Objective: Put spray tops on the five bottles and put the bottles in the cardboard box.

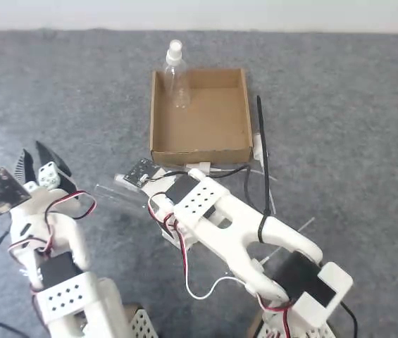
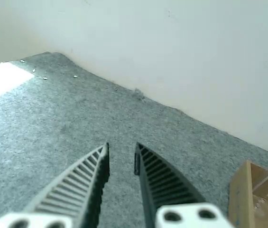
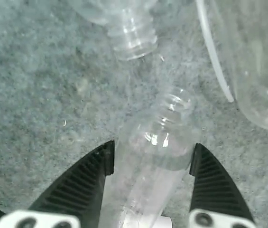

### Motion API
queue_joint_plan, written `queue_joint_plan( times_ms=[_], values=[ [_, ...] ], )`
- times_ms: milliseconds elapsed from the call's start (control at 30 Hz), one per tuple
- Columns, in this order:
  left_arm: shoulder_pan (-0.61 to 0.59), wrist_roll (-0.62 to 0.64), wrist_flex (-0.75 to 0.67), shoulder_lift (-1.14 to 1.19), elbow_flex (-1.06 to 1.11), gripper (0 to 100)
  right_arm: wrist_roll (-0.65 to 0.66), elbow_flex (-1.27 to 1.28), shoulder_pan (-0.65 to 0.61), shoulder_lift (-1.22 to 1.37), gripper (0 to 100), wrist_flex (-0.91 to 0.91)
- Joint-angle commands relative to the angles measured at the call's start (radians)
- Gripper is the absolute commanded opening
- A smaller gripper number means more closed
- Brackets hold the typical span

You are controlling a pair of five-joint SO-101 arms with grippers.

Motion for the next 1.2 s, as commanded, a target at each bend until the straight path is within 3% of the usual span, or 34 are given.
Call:
queue_joint_plan(
  times_ms=[0, 233, 1167],
  values=[
    [0.002, 0.006, -0.031, -0.015, -0.013, 8, -0.005, -0.049, 0.015, -0.005, 19.5, 0.016],
    [0.002, 0.006, -0.031, -0.015, -0.013, 8, -0.005, -0.049, 0.016, -0.013, 10.6, 0.019],
    [0.002, 0.006, -0.031, -0.015, -0.012, 8, -0.011, -0.051, 0.016, -0.538, 10.5, 0.312]
  ],
)
